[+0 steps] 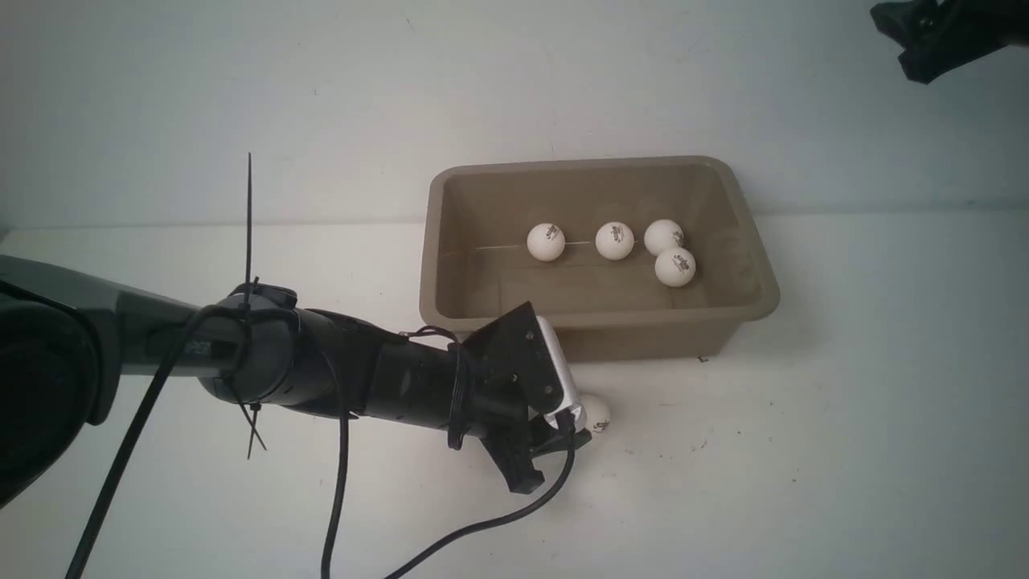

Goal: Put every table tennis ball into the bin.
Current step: Use the left arm to clamp the table tennis ball closest to it

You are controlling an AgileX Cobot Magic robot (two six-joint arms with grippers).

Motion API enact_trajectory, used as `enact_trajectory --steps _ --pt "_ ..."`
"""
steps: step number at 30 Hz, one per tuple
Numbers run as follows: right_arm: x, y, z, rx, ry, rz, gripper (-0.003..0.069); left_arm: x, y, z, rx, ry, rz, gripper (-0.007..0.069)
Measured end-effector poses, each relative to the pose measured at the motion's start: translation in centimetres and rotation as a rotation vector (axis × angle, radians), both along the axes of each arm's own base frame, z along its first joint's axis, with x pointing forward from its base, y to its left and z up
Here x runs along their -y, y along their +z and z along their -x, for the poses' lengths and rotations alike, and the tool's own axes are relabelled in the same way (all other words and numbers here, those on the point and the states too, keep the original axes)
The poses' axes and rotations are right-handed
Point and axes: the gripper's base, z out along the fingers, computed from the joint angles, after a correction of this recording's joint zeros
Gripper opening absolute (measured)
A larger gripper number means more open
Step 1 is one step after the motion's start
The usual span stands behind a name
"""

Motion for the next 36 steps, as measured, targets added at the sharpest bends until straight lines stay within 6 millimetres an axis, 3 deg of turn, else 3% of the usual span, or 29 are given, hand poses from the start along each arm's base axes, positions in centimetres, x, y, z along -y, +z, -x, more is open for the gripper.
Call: enact_trajectory --steps 12,19,28,32,36 --pt "-0.3 -0.6 -0.2 -0.024 0.037 -0.008 0.0556 0.1 0.3 0.5 -0.119 0.026 0.025 0.0311" --pt "-0.3 -1.1 -0.4 -0.035 0.038 -0.014 0.0556 -0.2 2.8 1.2 -0.148 0.028 0.018 0.0311" --pt "-0.3 -1.0 -0.4 -0.032 0.032 -0.043 0.0556 -1.3 4.7 3.9 -0.171 0.036 0.022 0.0311" --pt "-0.3 -1.0 -0.4 -0.030 0.030 -0.057 0.0556 -1.4 6.7 4.3 -0.114 0.019 0.053 0.0311" --pt "-0.4 -0.9 -0.4 -0.030 0.031 -0.061 0.0556 -1.4 8.7 3.4 0.015 0.017 0.094 0.0311"
